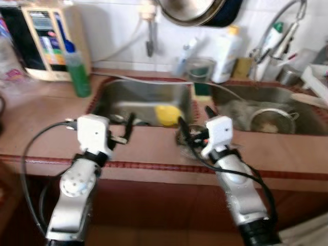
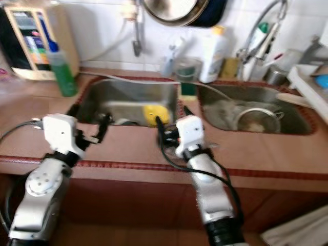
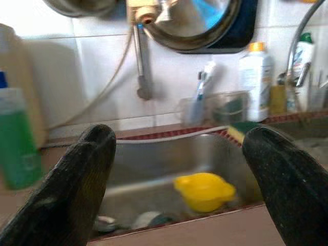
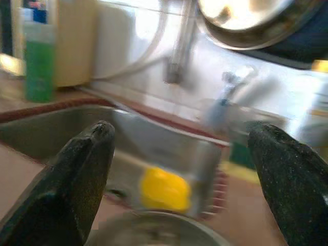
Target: Kitchen organization
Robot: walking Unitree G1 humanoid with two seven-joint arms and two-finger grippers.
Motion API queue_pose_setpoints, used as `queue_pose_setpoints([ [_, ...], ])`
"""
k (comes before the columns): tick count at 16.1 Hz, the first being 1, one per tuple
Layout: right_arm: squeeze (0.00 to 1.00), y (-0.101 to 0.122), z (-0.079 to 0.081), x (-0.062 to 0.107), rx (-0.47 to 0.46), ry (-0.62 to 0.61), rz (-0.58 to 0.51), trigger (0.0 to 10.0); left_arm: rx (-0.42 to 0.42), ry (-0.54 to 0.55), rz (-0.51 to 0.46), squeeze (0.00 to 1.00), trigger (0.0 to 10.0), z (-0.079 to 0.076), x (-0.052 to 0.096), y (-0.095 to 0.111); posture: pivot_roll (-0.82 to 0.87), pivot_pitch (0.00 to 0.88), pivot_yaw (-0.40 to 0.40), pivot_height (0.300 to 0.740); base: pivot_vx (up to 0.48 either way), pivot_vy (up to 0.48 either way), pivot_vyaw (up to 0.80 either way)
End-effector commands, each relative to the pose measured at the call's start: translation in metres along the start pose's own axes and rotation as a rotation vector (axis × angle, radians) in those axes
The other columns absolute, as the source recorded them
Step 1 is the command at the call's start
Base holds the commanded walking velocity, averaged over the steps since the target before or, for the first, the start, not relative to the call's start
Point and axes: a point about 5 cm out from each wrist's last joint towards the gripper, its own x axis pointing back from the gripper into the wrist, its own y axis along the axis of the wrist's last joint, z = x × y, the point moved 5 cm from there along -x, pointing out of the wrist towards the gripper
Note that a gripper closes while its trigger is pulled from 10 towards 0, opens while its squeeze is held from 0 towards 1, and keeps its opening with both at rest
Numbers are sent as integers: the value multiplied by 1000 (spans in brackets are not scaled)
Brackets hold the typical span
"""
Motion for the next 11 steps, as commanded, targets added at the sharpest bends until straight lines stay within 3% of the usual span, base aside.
queue_pose_setpoints([
  [1,0,4,8,-3,-3,24,-18,10000,-7,11,-8,0,10000,5,2,3,-3,0,-25,740,0,-480,0],
  [8,0,5,7,-2,10,30,-17,10000,-13,29,0,0,10000,7,2,2,-6,0,-27,740,0,-480,0],
  [11,0,1,6,-2,36,46,20,10000,-2,17,-4,0,10000,5,2,5,-10,8,-27,740,0,0,0],
])
